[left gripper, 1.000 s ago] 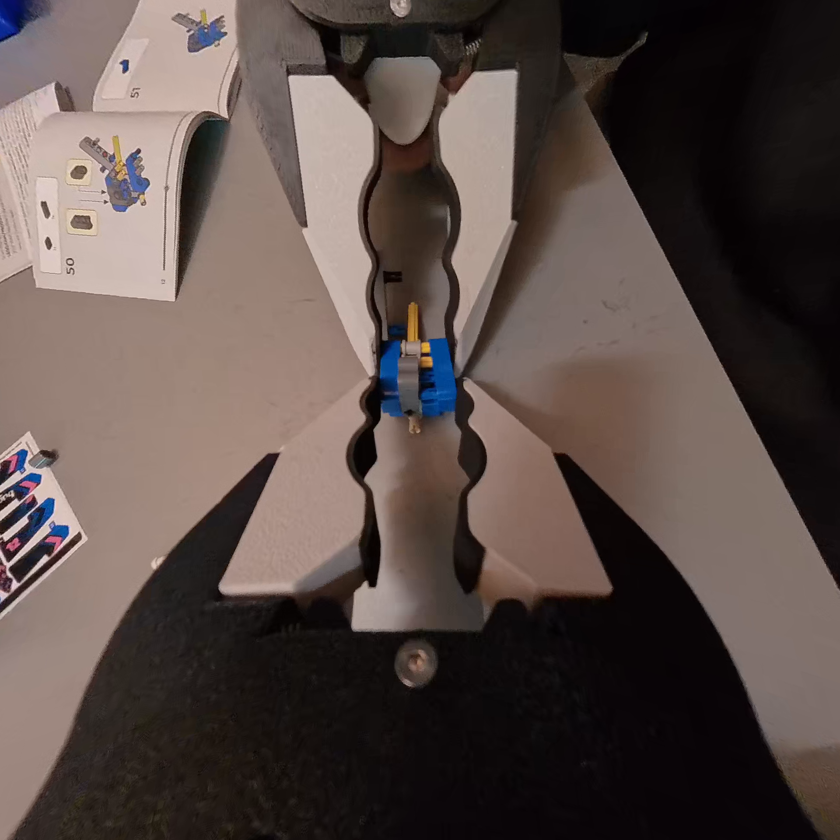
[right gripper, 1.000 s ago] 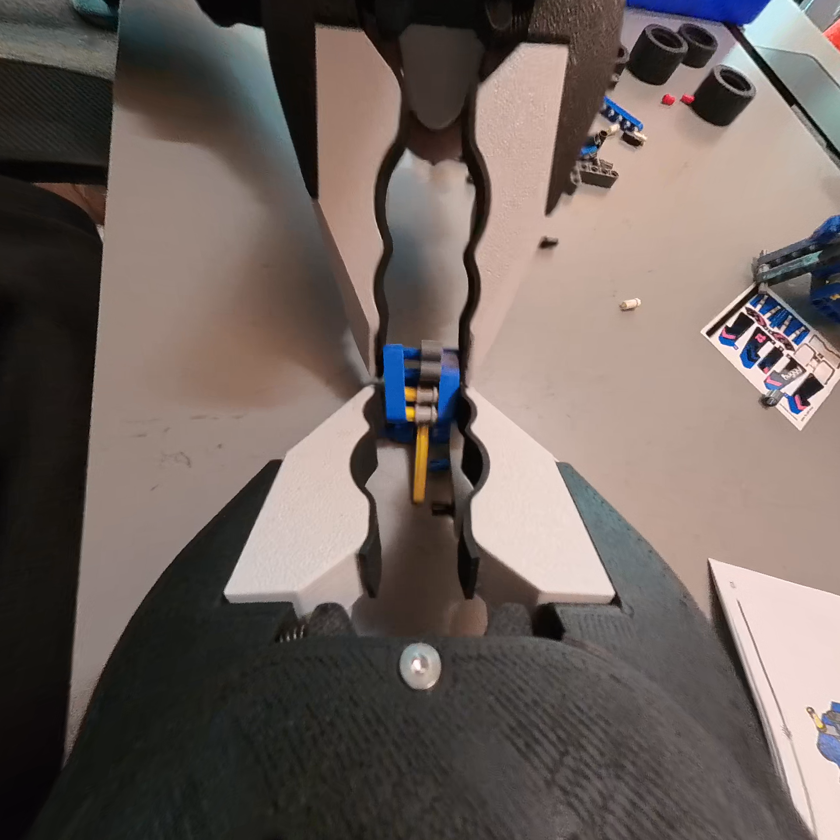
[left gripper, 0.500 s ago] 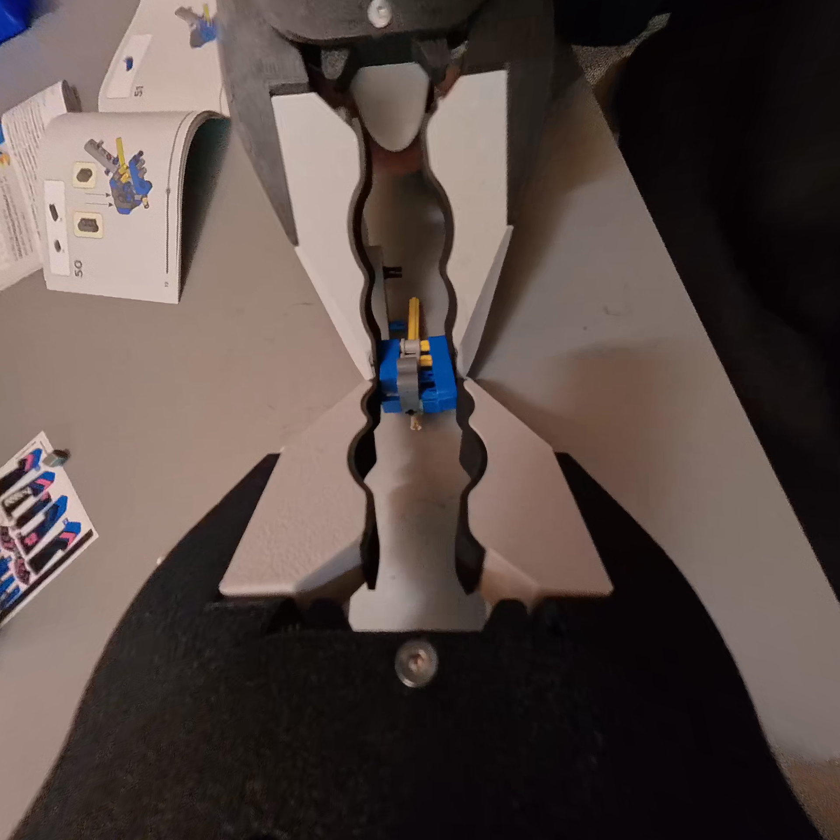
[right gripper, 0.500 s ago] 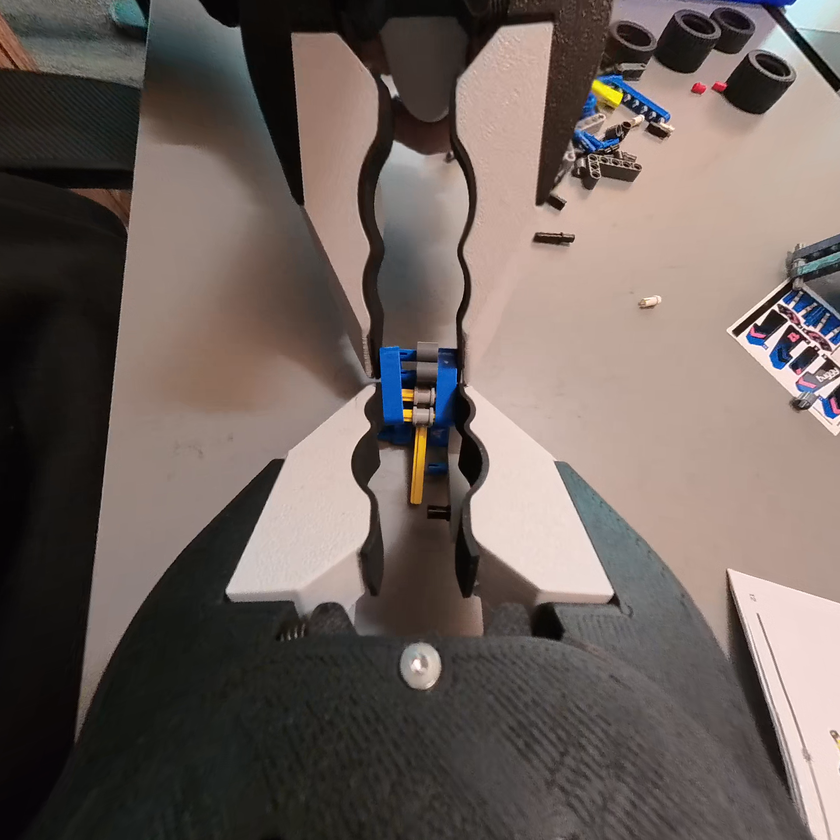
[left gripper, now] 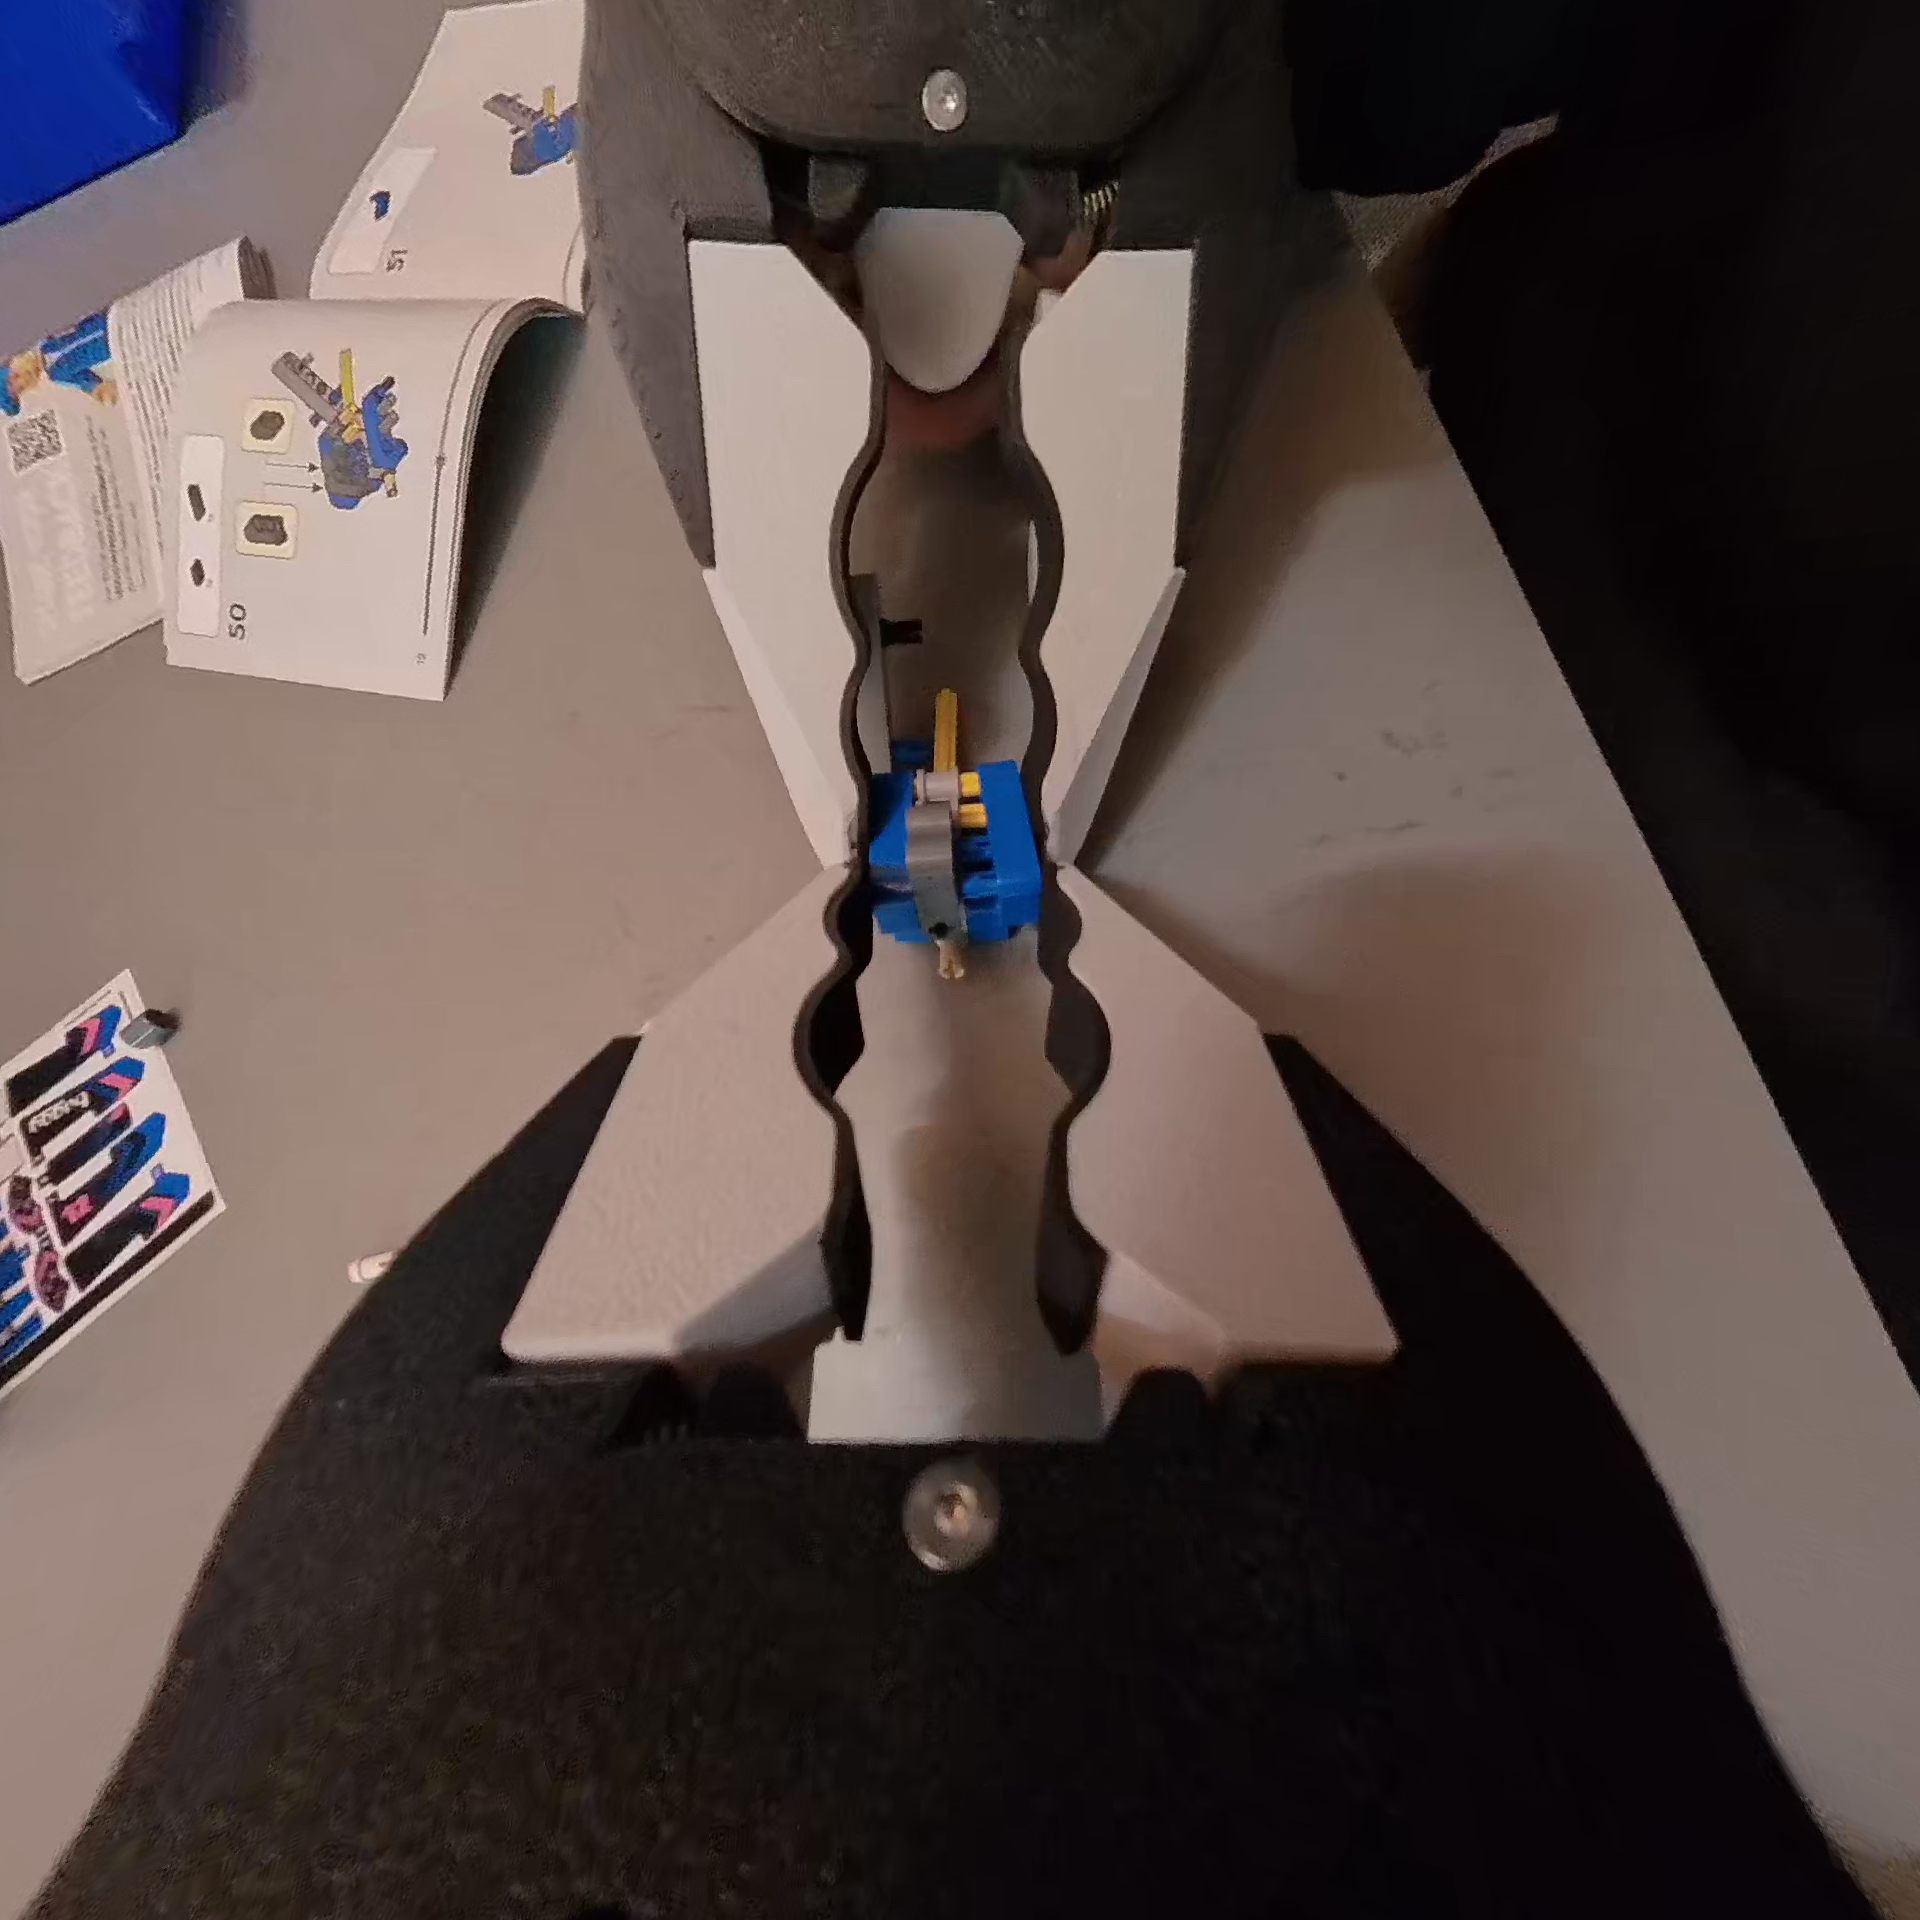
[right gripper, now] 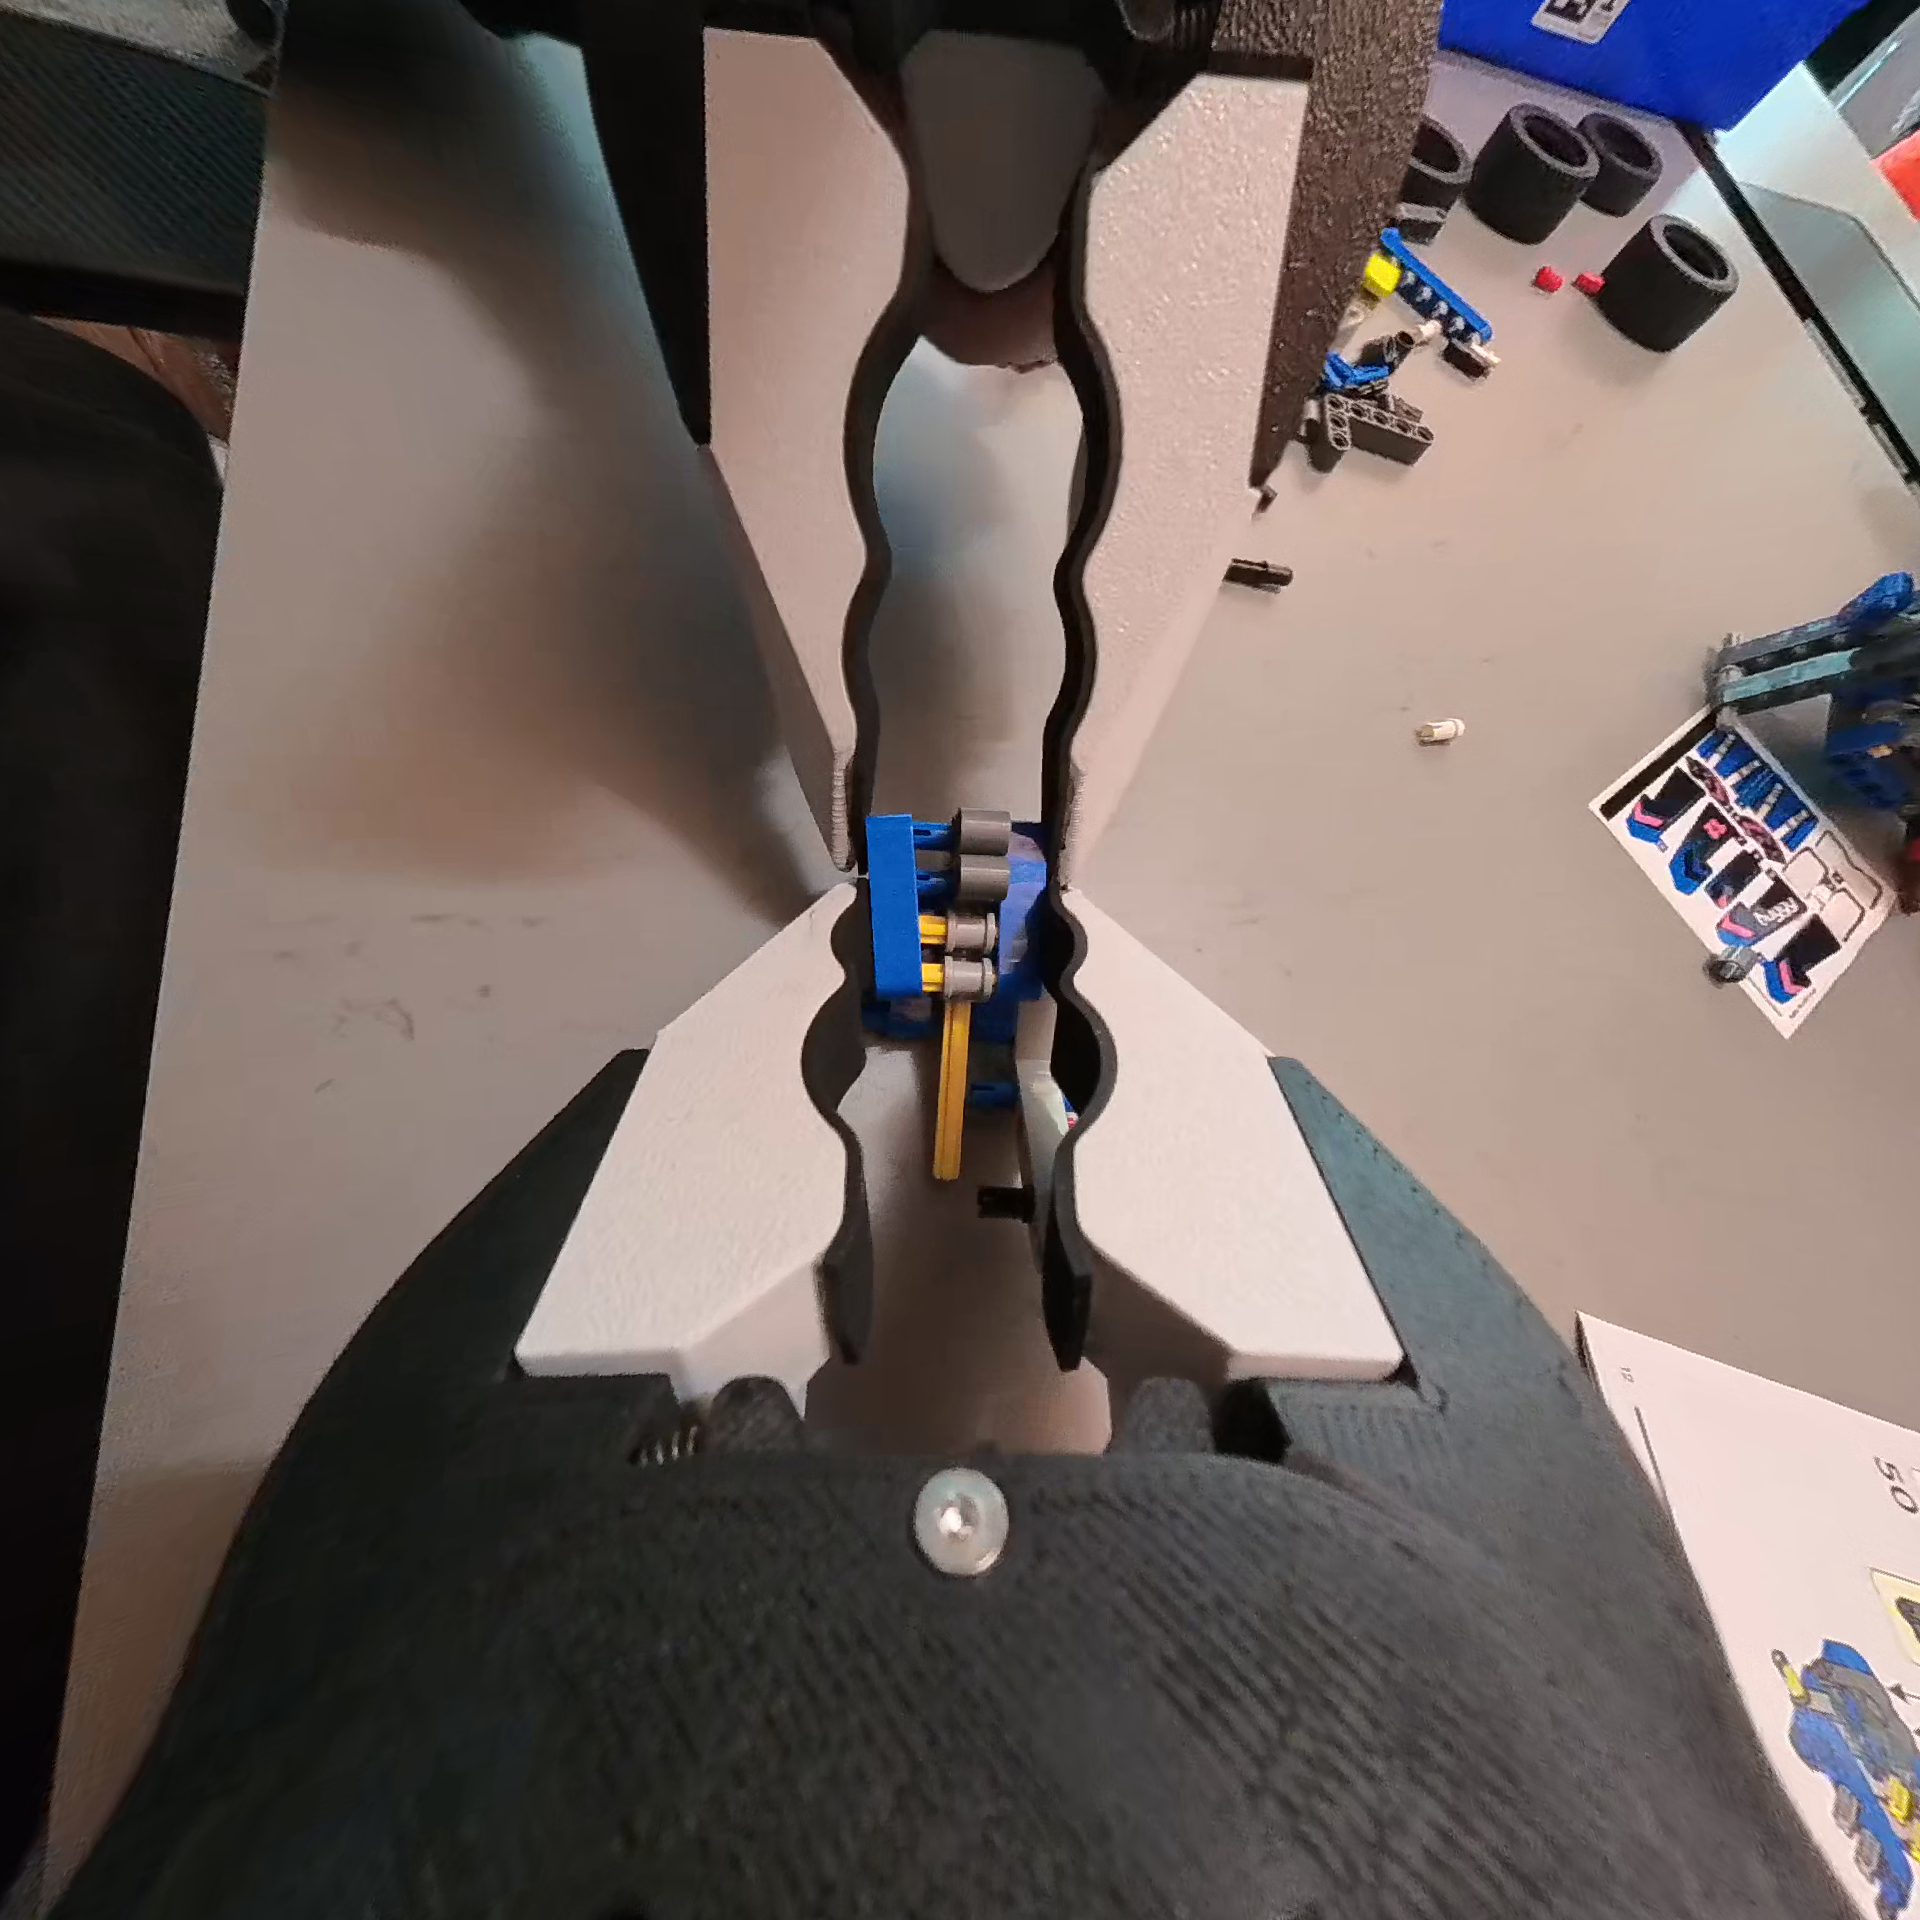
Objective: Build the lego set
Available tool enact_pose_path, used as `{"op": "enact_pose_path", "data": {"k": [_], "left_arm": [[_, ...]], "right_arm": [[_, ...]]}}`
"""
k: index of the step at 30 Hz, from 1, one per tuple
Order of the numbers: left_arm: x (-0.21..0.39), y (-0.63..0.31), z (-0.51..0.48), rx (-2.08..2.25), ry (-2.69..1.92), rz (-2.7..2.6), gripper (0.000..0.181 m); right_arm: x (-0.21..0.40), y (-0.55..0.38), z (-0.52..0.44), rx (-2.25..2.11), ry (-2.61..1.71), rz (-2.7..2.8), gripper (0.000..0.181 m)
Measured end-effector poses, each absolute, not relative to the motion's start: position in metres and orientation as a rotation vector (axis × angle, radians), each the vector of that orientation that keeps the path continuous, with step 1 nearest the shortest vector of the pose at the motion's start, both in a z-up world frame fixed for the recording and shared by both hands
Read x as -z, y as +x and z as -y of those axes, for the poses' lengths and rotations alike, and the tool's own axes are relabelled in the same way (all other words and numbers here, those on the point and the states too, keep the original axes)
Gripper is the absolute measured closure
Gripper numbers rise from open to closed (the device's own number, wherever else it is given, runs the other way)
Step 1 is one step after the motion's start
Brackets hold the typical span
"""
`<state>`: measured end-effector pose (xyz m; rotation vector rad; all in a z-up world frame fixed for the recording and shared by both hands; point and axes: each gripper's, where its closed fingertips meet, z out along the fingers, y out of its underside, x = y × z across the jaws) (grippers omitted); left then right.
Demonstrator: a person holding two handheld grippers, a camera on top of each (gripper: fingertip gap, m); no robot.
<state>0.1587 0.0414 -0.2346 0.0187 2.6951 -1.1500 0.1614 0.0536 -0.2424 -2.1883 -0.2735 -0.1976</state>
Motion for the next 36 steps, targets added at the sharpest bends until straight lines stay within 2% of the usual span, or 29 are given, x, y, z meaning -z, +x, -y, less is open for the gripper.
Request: {"op": "enact_pose_path", "data": {"k": [7, 21, 36], "left_arm": [[0.2340, 0.1596, -0.0406, 1.101, 0.004, -2.695, 0.153], [0.2296, 0.1589, -0.0355, 1.395, -0.020, -2.587, 0.152], [0.2286, 0.1605, -0.0336, 1.407, -0.033, -2.580, 0.154]], "right_arm": [[0.2427, 0.1610, -0.0534, 0.204, -2.211, 0.278, 0.152], [0.2434, 0.1607, -0.0509, 0.109, -2.193, 0.291, 0.151], [0.2436, 0.1611, -0.0489, 0.159, -2.195, 0.326, 0.152]]}}
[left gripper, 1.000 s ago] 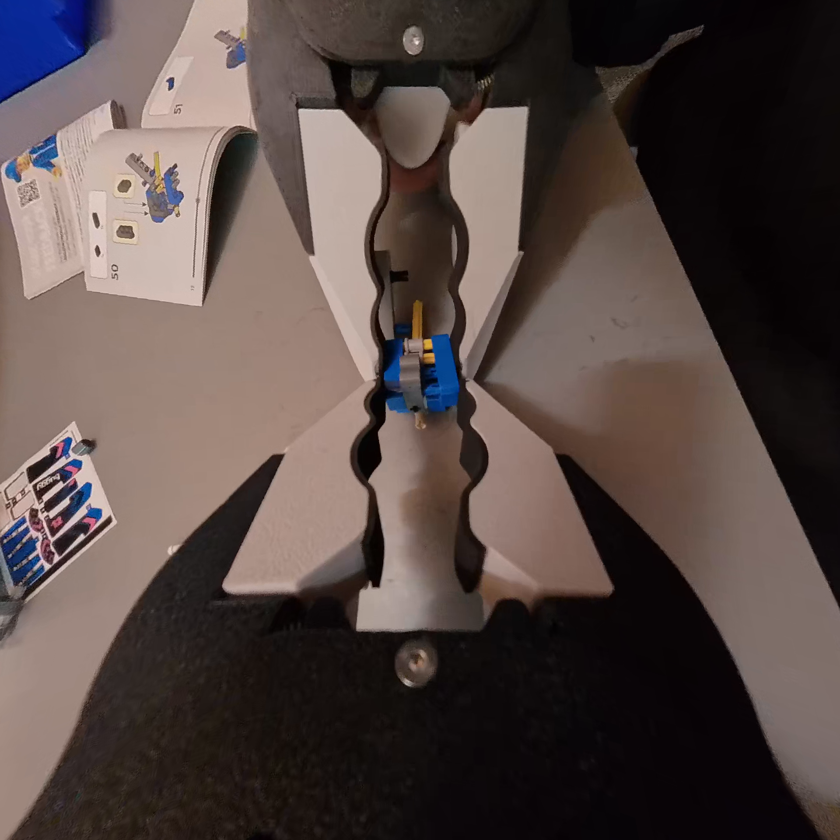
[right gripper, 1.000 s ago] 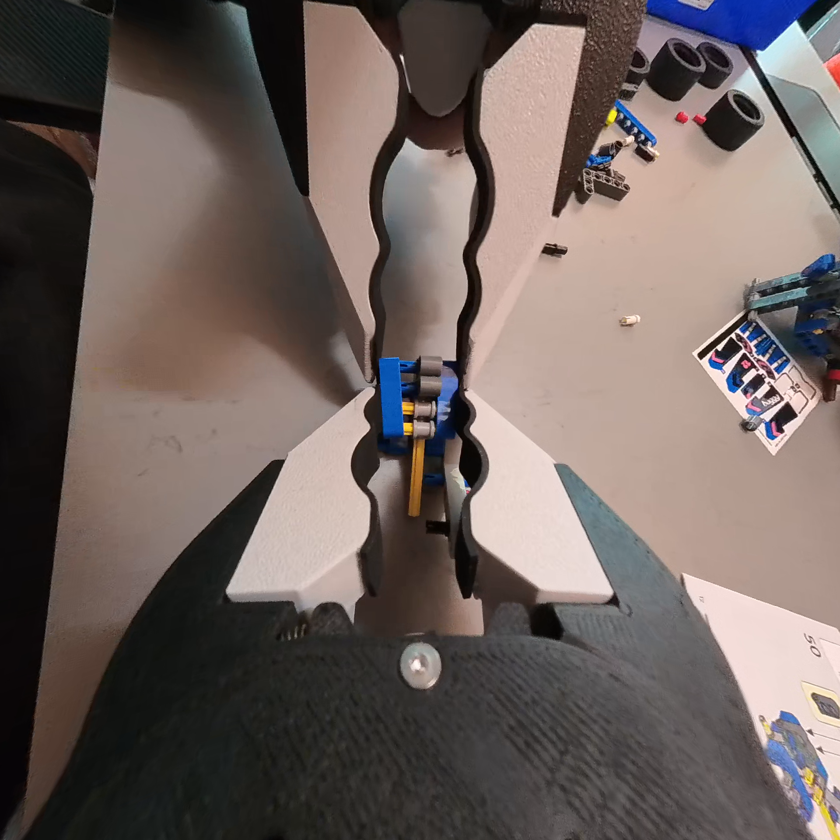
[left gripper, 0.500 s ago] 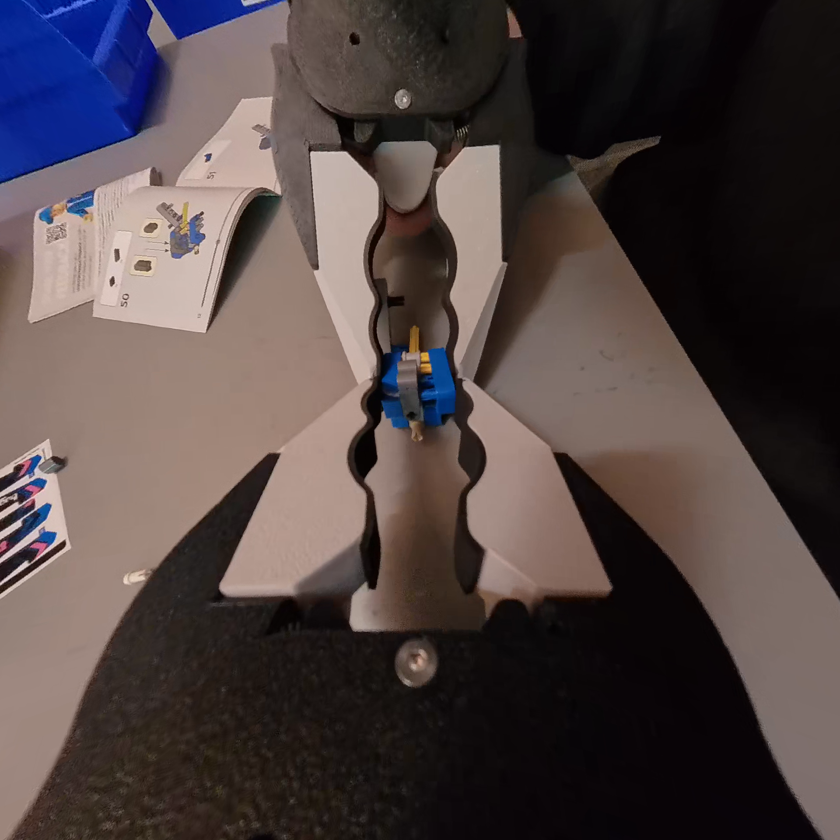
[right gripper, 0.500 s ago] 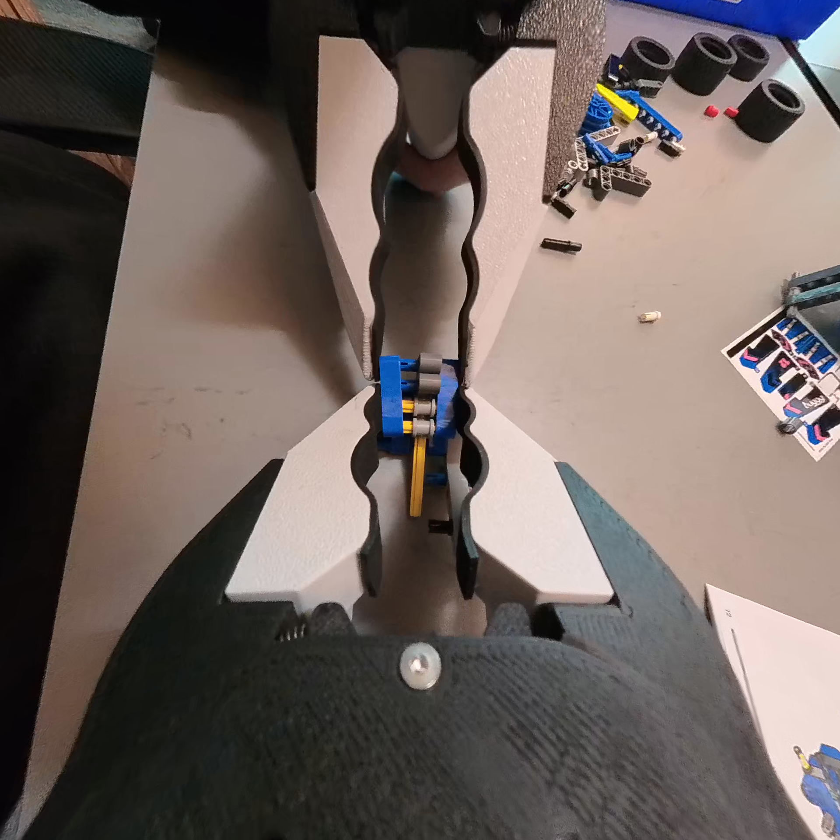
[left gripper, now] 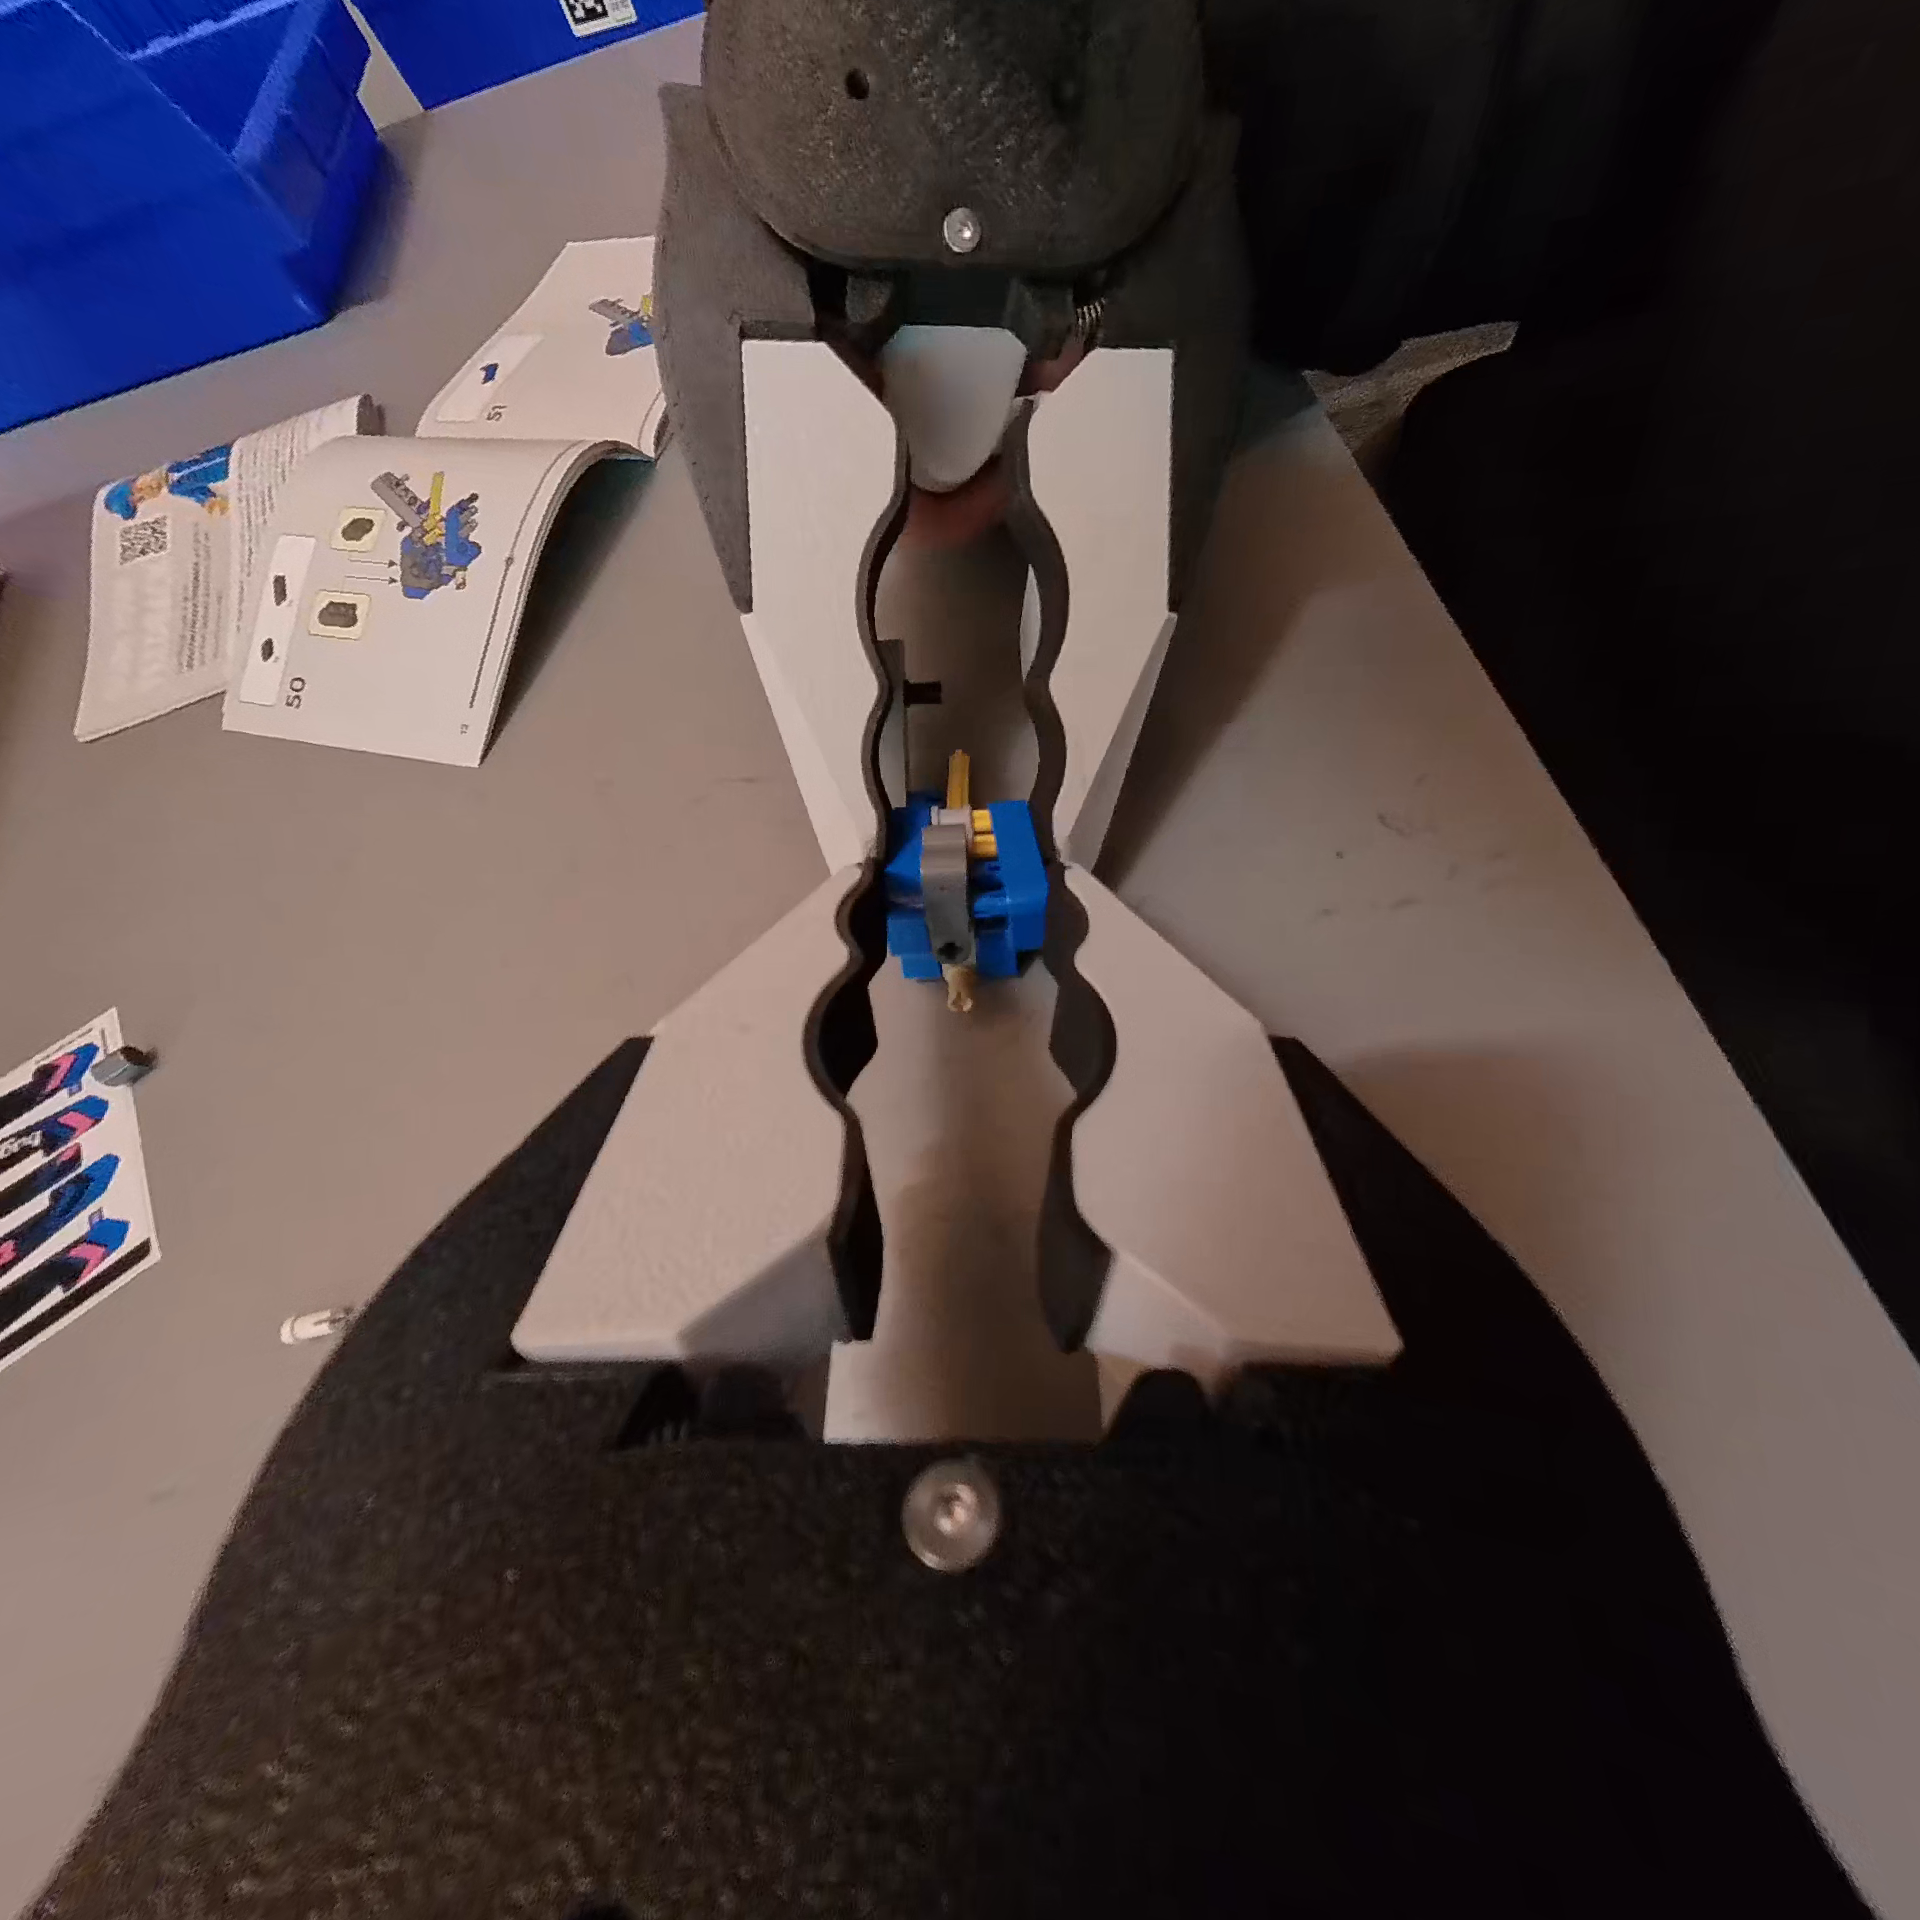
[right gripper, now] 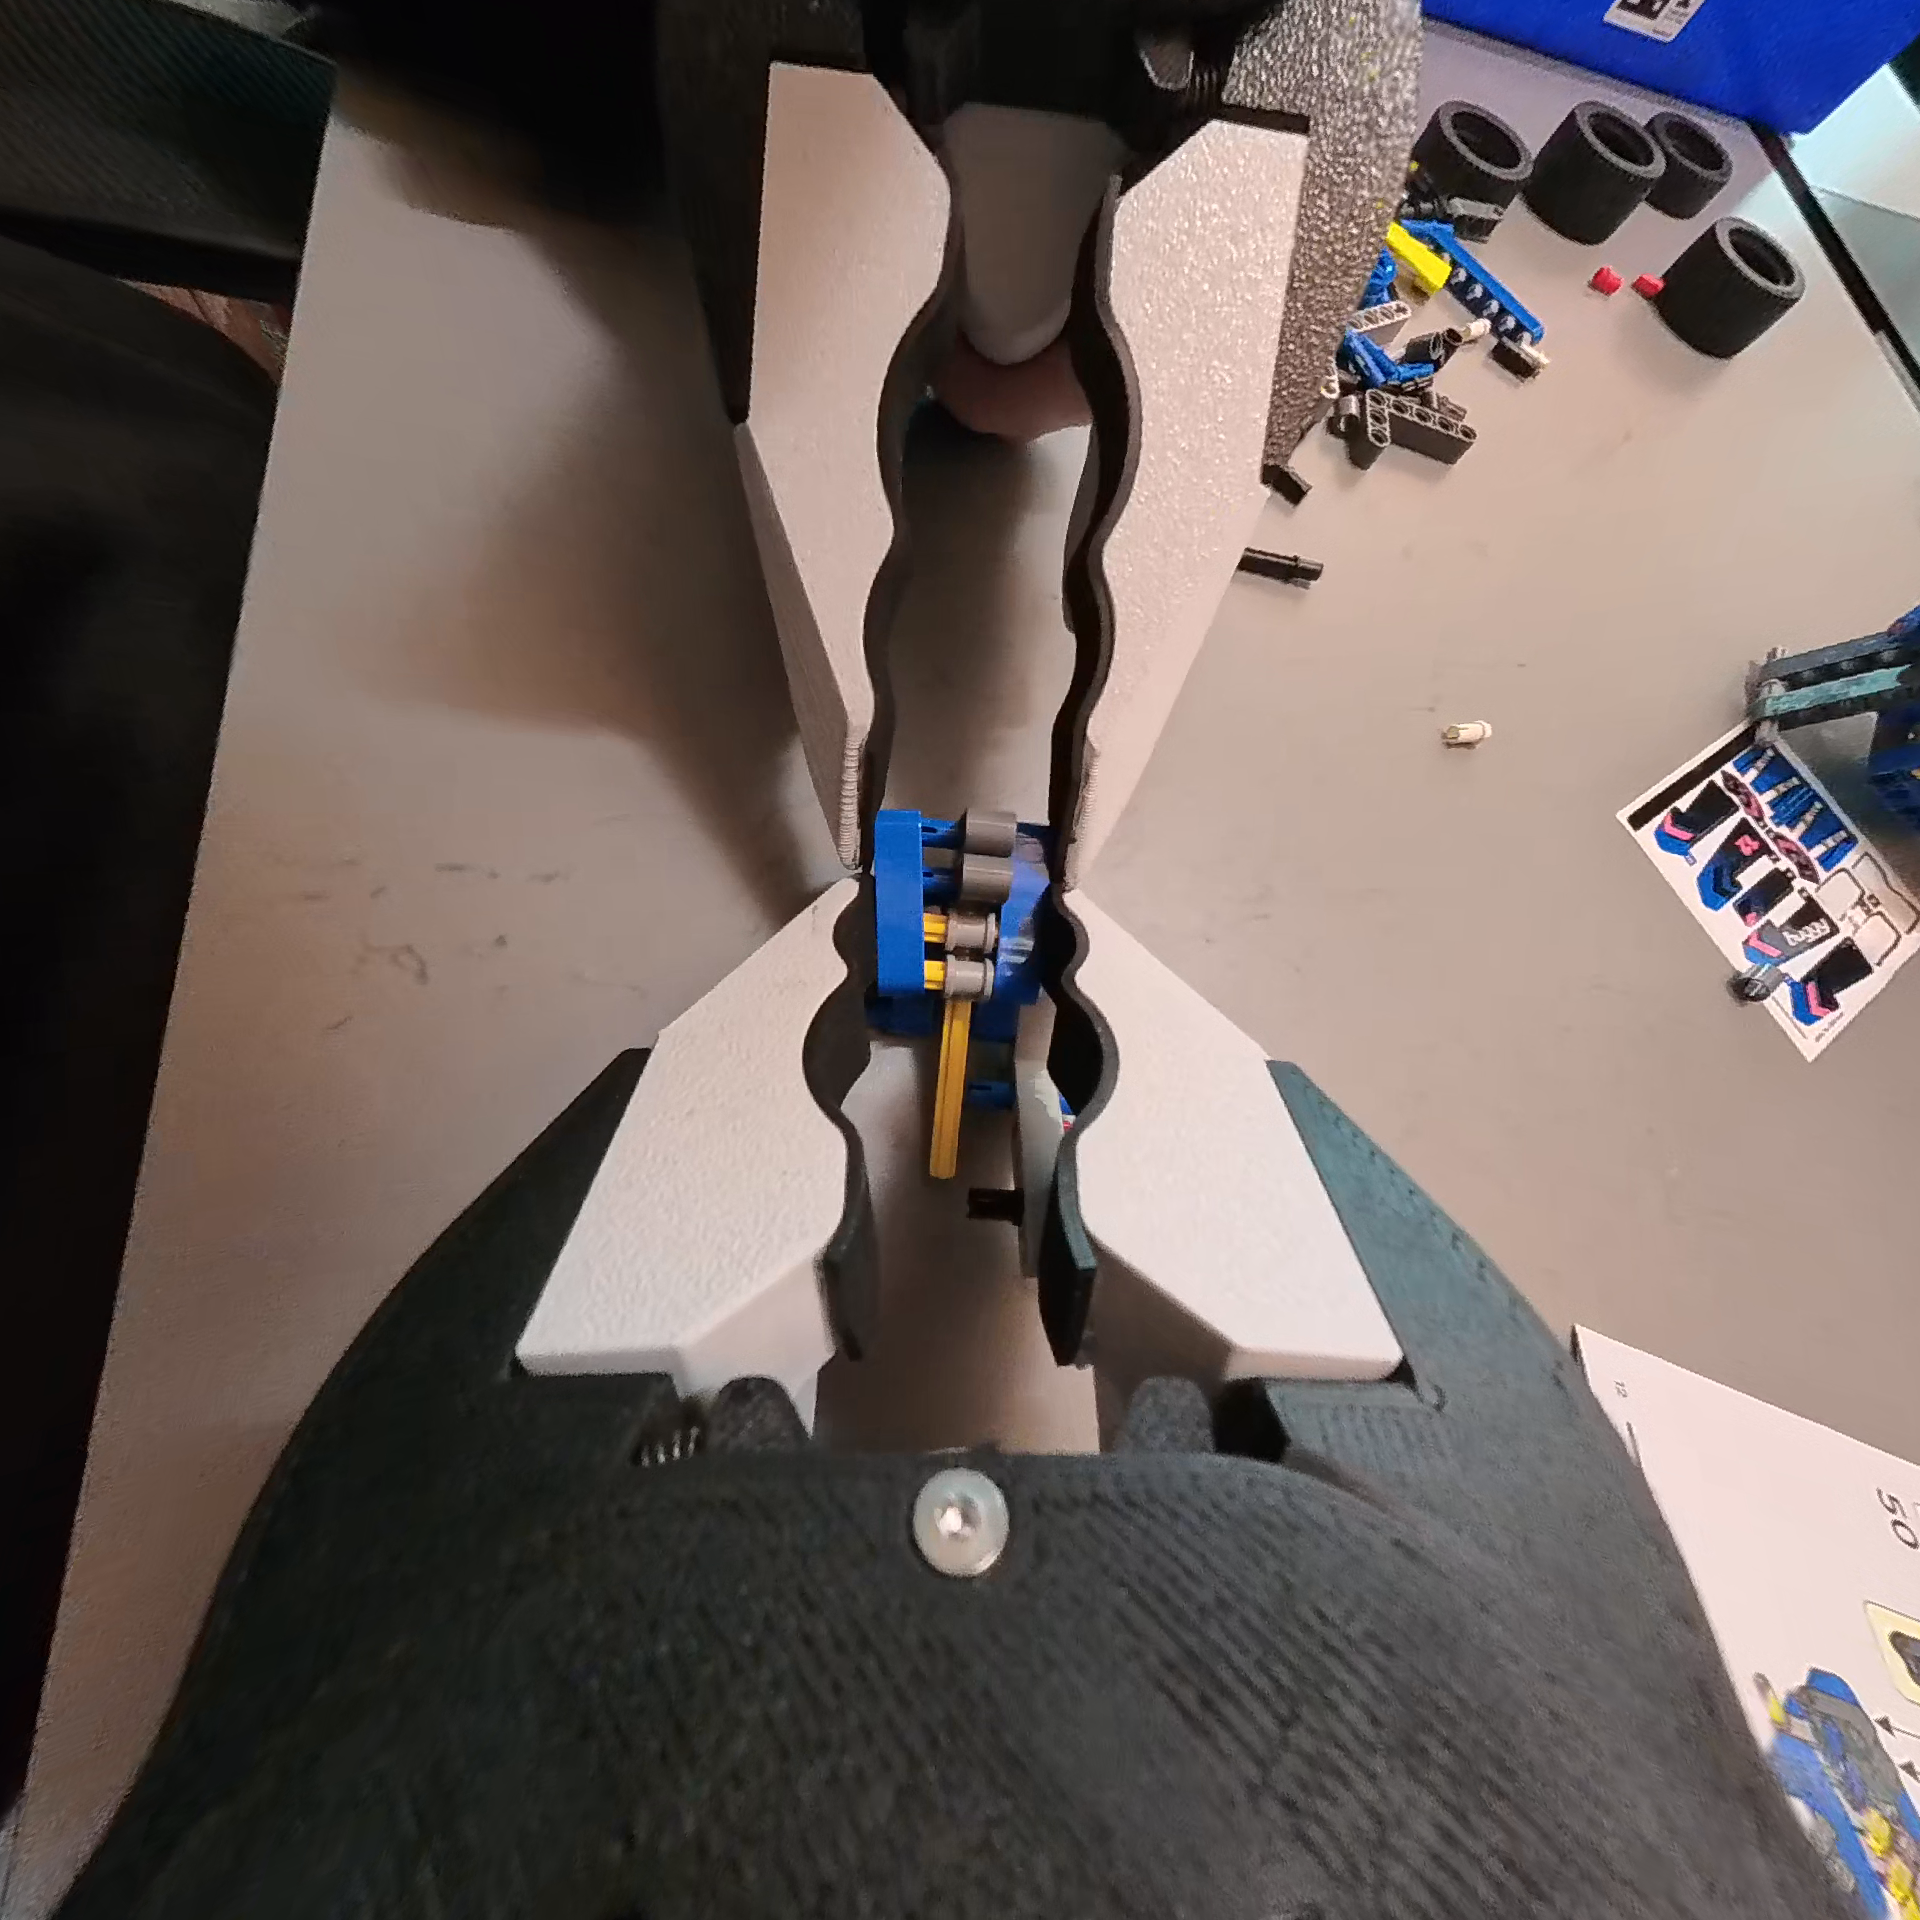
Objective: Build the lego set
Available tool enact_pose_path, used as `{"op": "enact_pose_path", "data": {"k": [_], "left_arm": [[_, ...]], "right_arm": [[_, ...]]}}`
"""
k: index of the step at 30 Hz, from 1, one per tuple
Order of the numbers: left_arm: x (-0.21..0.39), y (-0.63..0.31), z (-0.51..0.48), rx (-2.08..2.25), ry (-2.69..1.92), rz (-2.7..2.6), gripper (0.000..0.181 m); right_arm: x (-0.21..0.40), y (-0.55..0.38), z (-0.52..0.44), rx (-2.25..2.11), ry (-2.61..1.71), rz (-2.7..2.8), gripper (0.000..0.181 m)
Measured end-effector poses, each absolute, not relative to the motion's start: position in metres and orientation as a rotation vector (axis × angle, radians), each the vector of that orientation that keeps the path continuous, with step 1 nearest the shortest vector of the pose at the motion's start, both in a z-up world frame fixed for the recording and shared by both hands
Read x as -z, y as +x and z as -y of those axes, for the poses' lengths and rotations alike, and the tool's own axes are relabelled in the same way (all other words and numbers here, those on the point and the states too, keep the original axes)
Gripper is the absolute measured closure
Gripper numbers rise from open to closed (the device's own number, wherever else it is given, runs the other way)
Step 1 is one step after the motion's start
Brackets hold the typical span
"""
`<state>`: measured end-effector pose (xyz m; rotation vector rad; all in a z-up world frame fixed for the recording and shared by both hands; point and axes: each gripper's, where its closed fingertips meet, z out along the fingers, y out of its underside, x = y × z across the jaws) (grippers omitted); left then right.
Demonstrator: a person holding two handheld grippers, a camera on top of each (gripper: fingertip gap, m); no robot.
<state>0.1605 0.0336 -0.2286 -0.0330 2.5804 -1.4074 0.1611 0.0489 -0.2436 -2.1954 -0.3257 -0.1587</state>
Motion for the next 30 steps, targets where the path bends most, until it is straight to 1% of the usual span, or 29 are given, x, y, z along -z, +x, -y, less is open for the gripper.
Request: {"op": "enact_pose_path", "data": {"k": [11, 15, 18, 26, 27, 28, 30], "left_arm": [[0.229, 0.156, -0.033, 1.417, 0.024, -2.586, 0.152], [0.230, 0.156, -0.033, 1.413, 0.026, -2.590, 0.152], [0.229, 0.157, -0.032, 1.405, 0.044, -2.574, 0.153], [0.229, 0.158, -0.032, 1.424, -0.036, -2.609, 0.153], [0.229, 0.158, -0.032, 1.419, -0.039, -2.614, 0.153], [0.229, 0.159, -0.031, 1.417, -0.054, -2.613, 0.153], [0.229, 0.159, -0.030, 1.424, -0.070, -2.614, 0.152]], "right_arm": [[0.241, 0.157, -0.045, 0.113, -2.164, 0.378, 0.151], [0.239, 0.161, -0.034, 0.048, -2.171, 0.302, 0.151], [0.241, 0.161, -0.034, 0.108, -2.166, 0.360, 0.153], [0.241, 0.161, -0.033, 0.059, -2.178, 0.329, 0.153], [0.239, 0.163, -0.037, 0.104, -2.163, 0.339, 0.151], [0.234, 0.164, -0.043, 0.162, -2.123, 0.335, 0.141], [0.238, 0.161, -0.048, 0.188, -2.143, 0.365, 0.137]]}}
